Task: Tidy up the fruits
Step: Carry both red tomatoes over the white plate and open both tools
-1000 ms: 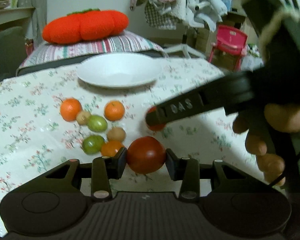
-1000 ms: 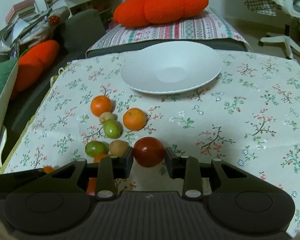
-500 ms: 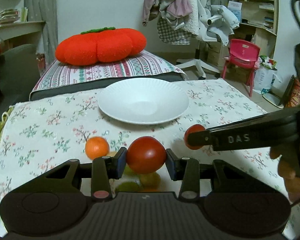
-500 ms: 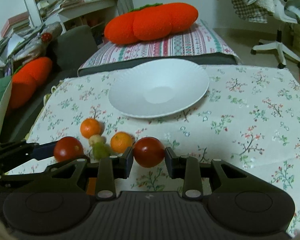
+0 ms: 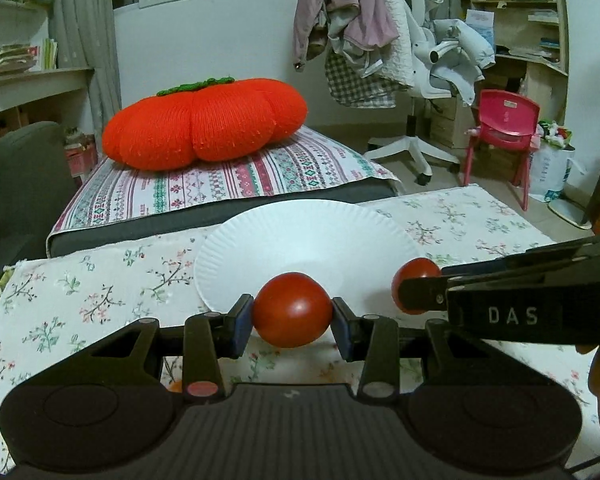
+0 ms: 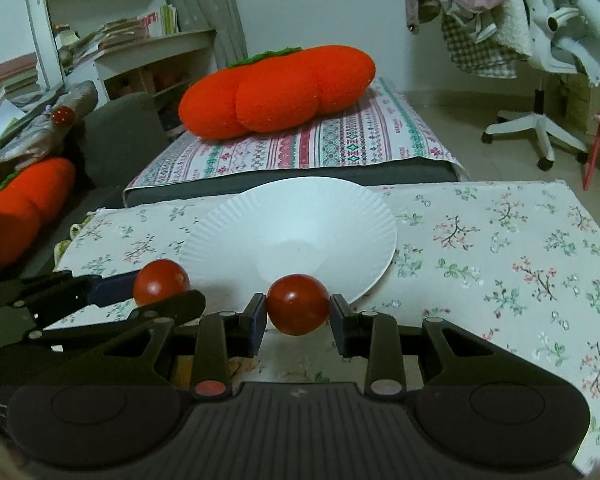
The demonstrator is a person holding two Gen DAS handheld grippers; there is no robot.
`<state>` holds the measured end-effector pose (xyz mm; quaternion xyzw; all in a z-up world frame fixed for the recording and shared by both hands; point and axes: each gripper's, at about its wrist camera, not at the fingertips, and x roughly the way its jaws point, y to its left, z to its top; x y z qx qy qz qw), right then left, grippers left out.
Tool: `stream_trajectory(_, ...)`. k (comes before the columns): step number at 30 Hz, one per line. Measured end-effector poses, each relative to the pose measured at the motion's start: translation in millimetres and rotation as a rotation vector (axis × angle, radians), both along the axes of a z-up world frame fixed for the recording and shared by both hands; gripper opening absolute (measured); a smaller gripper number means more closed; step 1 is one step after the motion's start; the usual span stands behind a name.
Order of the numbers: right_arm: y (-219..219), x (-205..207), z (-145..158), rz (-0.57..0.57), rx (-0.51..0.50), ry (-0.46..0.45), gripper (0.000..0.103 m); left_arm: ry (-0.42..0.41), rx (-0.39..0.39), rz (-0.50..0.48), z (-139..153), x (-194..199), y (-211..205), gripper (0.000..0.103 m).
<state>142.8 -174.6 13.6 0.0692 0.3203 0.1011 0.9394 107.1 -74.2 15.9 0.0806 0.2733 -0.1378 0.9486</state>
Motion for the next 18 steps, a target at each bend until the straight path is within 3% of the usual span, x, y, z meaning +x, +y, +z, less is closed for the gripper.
stream_trajectory(18, 13.1, 22.6, -13.7, 0.006, -0.054, -0.004, 0.030, 0.037, 0.006, 0.015, -16.9, 26.6, 7.0, 0.022)
